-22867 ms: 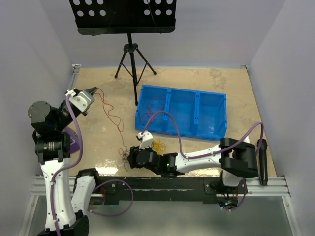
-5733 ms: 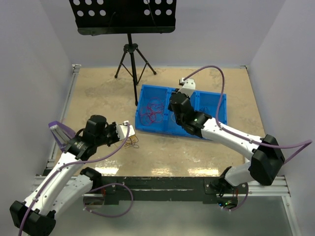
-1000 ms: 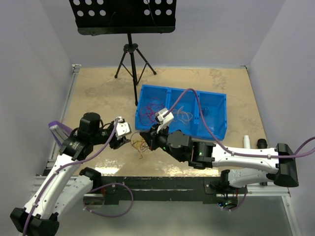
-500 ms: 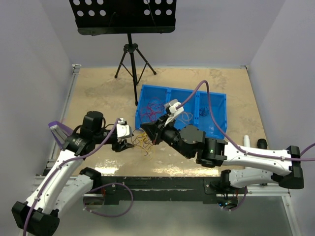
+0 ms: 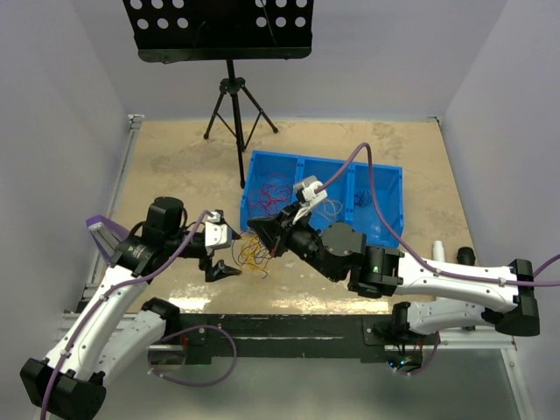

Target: Untangle the cables

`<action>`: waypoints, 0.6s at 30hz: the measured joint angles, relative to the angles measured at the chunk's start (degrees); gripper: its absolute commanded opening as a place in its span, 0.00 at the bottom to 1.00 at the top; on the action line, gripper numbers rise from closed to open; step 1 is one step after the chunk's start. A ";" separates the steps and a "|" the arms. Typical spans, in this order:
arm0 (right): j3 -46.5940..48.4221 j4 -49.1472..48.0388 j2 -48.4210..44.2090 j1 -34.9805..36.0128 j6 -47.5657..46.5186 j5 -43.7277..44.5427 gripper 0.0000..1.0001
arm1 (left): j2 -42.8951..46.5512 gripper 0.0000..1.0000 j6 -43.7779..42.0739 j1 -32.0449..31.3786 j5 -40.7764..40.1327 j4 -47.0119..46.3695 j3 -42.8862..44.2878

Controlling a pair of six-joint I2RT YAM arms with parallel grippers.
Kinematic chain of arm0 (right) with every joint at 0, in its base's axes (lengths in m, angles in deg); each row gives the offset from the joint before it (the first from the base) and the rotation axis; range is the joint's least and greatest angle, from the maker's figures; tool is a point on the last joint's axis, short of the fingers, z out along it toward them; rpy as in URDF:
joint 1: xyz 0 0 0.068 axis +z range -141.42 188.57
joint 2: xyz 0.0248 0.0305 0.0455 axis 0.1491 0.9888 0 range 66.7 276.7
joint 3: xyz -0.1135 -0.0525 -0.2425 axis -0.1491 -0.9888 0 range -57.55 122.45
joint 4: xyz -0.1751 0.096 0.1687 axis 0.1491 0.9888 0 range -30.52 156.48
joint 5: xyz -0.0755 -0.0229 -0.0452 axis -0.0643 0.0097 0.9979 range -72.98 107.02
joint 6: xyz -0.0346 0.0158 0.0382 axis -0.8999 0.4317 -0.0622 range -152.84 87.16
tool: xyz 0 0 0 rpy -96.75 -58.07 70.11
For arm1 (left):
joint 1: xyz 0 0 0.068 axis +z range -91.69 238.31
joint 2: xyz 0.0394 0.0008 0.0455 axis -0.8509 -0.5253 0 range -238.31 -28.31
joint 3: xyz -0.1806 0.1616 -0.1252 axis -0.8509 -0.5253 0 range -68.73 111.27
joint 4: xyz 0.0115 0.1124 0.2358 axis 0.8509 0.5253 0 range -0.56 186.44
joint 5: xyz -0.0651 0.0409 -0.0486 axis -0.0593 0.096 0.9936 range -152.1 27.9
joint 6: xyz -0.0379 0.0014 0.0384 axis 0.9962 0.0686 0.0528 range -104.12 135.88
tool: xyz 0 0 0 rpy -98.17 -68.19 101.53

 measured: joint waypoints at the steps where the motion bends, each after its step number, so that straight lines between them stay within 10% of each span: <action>1: 0.00 -0.09 0.00 0.00 0.13 -0.17 0.00 | -0.04 0.73 0.00 0.00 0.31 -0.15 0.00; 5: 0.00 -0.61 0.00 0.00 0.31 -1.16 0.00 | -0.52 0.12 1.31 0.00 1.86 -0.63 0.00; 18: 6.16 3.08 -5.66 0.00 -1.97 2.60 0.00 | 0.85 0.17 -1.20 0.00 0.55 0.74 0.07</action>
